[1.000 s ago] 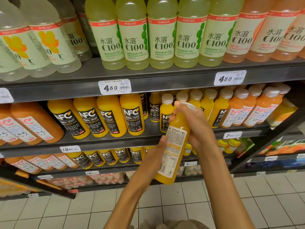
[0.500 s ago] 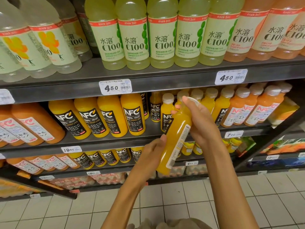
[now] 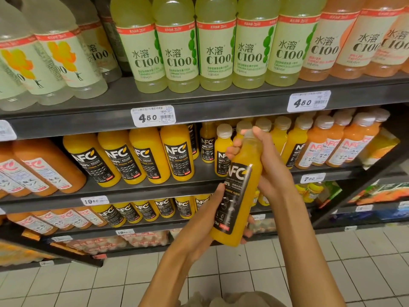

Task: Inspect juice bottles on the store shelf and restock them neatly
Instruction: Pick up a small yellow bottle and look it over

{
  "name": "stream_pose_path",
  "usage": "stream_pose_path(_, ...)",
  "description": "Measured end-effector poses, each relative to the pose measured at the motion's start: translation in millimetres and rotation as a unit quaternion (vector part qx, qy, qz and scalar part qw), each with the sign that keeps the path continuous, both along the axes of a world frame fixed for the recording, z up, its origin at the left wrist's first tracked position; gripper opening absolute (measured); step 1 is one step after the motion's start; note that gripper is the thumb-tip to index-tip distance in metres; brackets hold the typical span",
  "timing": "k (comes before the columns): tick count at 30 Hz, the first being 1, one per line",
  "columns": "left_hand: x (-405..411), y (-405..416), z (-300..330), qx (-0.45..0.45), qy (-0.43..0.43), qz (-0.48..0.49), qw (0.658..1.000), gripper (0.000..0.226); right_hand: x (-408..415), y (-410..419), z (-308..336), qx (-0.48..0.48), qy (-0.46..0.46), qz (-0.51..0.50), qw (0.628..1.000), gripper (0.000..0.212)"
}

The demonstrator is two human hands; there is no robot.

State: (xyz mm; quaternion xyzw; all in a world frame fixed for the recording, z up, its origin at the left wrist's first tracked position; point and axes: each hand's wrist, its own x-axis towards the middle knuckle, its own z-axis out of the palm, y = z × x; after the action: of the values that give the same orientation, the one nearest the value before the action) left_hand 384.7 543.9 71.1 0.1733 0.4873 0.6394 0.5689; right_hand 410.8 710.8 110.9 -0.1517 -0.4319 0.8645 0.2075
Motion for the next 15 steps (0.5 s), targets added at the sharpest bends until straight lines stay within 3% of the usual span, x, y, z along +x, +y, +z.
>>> stream_pose_path(3, -3.0, 1.2, 4.2, -0.030, 0.076, 0.032, 0.996, 0.063, -1.1, 1.7, -3.7, 0.094, -0.067, -0.011, 0.993, 0.027)
stream_pose_path(7, -1.3, -1.0, 4.5, -0.066, 0.159, 0.041, 0.984, 0.060, -2.8, -3.6, -6.2, 0.040, -0.058, -0.023, 0.997, 0.019)
stream_pose_path(11, 0.0, -4.9, 4.3, -0.027, 0.055, 0.031, 0.998, 0.056, -1.5, -4.2, -7.7, -0.054, -0.034, 0.009, 0.998, 0.028)
stream_pose_path(15, 0.5, -6.7, 8.7, -0.007, -0.034, 0.016, 0.999, 0.067, 0.5, -7.3, -6.9, -0.104, -0.007, 0.033, 0.994, 0.034)
